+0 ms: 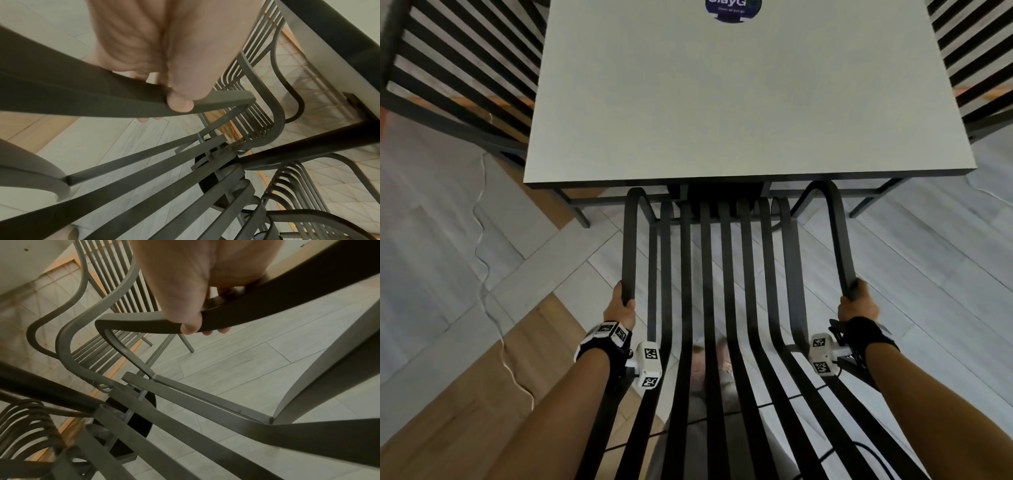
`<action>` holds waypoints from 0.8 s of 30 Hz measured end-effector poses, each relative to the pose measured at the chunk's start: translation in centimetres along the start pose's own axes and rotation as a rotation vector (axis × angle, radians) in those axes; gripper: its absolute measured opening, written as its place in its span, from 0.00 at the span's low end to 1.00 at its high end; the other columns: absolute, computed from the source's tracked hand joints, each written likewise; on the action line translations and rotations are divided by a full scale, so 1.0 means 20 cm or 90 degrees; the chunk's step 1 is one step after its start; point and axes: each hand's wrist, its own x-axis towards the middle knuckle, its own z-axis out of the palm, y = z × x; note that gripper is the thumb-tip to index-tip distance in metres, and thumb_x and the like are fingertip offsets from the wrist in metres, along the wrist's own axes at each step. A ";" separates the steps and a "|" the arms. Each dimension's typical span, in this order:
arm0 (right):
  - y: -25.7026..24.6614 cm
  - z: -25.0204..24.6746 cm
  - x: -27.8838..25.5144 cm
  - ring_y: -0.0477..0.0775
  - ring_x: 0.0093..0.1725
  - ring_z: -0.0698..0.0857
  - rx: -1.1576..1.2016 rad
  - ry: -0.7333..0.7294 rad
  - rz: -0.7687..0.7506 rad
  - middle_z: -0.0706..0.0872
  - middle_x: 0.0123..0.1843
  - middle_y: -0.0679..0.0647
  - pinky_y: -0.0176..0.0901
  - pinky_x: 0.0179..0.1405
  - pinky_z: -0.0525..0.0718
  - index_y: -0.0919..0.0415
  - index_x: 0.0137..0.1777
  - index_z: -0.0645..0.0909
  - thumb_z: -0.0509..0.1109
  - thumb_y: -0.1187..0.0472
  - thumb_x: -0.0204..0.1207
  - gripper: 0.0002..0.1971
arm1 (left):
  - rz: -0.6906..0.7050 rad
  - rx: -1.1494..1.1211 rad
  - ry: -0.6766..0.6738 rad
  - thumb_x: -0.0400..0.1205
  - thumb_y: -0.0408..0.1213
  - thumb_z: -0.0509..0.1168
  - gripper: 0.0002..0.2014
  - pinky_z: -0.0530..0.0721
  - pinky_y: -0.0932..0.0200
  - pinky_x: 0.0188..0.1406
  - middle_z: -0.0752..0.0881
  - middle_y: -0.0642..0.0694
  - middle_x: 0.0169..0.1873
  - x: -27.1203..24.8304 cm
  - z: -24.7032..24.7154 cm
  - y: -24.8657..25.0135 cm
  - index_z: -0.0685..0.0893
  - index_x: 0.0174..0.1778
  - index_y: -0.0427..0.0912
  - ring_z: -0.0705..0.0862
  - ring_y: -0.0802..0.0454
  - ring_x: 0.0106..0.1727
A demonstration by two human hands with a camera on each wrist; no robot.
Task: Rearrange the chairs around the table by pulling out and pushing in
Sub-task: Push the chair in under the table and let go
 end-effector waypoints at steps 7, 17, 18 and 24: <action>0.02 -0.01 0.00 0.74 0.59 0.83 -0.027 -0.013 -0.028 0.83 0.62 0.73 0.53 0.50 0.78 0.60 0.76 0.68 0.64 0.65 0.81 0.23 | 0.018 0.024 0.064 0.85 0.29 0.55 0.23 0.78 0.41 0.64 0.81 0.26 0.62 -0.10 0.04 0.00 0.63 0.78 0.41 0.80 0.28 0.62; -0.03 -0.15 -0.18 0.73 0.67 0.79 -0.003 -0.047 0.015 0.78 0.70 0.70 0.64 0.66 0.79 0.64 0.75 0.66 0.70 0.60 0.74 0.31 | -0.004 0.093 -0.047 0.80 0.33 0.65 0.24 0.77 0.45 0.67 0.81 0.29 0.66 -0.27 -0.08 -0.10 0.71 0.72 0.35 0.79 0.31 0.66; -0.06 -0.19 -0.23 0.72 0.67 0.78 0.012 -0.055 0.005 0.77 0.71 0.70 0.63 0.67 0.78 0.64 0.76 0.65 0.70 0.60 0.74 0.31 | 0.010 0.104 -0.057 0.79 0.34 0.66 0.23 0.77 0.46 0.68 0.81 0.30 0.66 -0.31 -0.11 -0.11 0.73 0.71 0.35 0.80 0.33 0.66; -0.23 -0.45 -0.68 0.67 0.70 0.78 0.224 -0.077 -0.137 0.77 0.73 0.66 0.55 0.67 0.77 0.64 0.76 0.66 0.72 0.60 0.74 0.31 | 0.101 0.138 -0.097 0.80 0.31 0.66 0.12 0.78 0.54 0.60 0.85 0.35 0.61 -0.50 -0.23 -0.21 0.85 0.57 0.30 0.83 0.41 0.59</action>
